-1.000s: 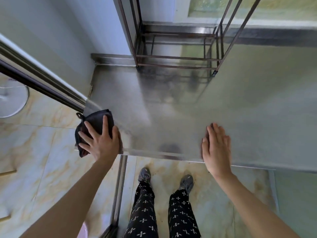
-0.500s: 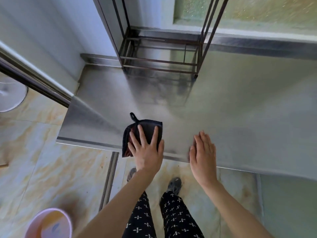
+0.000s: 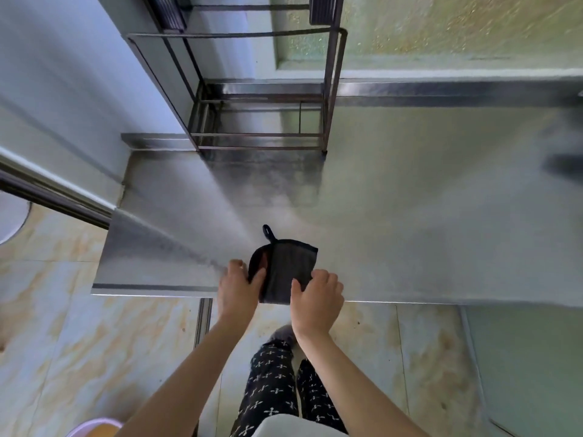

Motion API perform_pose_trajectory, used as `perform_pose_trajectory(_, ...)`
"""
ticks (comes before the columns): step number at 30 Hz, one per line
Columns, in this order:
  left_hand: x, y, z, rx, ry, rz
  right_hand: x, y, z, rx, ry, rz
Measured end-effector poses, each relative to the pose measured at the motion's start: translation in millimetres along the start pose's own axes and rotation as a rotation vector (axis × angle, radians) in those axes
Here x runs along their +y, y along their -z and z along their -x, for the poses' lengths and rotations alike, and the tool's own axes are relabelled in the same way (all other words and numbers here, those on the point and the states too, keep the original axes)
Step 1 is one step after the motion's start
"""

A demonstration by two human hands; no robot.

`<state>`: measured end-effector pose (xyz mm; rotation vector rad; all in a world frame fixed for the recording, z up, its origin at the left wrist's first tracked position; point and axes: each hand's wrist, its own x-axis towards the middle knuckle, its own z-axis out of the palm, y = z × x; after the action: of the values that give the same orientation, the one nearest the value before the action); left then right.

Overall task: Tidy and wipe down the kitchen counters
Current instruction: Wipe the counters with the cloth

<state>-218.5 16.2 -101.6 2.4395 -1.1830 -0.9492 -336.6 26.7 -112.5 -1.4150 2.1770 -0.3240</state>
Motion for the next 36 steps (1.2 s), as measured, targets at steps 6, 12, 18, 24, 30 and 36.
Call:
perform_pose_trajectory(6,25.4,-27.2,10.9,-0.199,-0.133,-0.26,12.1,13.8,-0.3,0.003,-0.109,0.147)
perform_pose_trajectory(12,63.8,-62.8,47.5,-0.464,-0.468,-0.185,75.0,55.9,24.8,0.091,-0.515,-0.494)
perform_pose_trajectory(18,112.3,-86.7,123.8,-1.01,-0.545,0.251,138.0,126.7,98.8,0.593,-0.592,-1.258)
perform_pose_trajectory(24,133.4,-118.2,237.3,-1.441,-0.894,0.023,195.4,166.7,208.3,0.907,-0.569,-1.351)
perform_pose_trajectory(30,109.8,-155.2,384.7,-1.769,-1.145,-0.285,257.7,179.8,345.0,1.204,-0.726,-1.336)
perform_pose_trajectory(36,45.2,-187.9,555.4,-1.938,-1.557,-0.443,315.7,178.9,486.8,1.573,-0.874,-1.263)
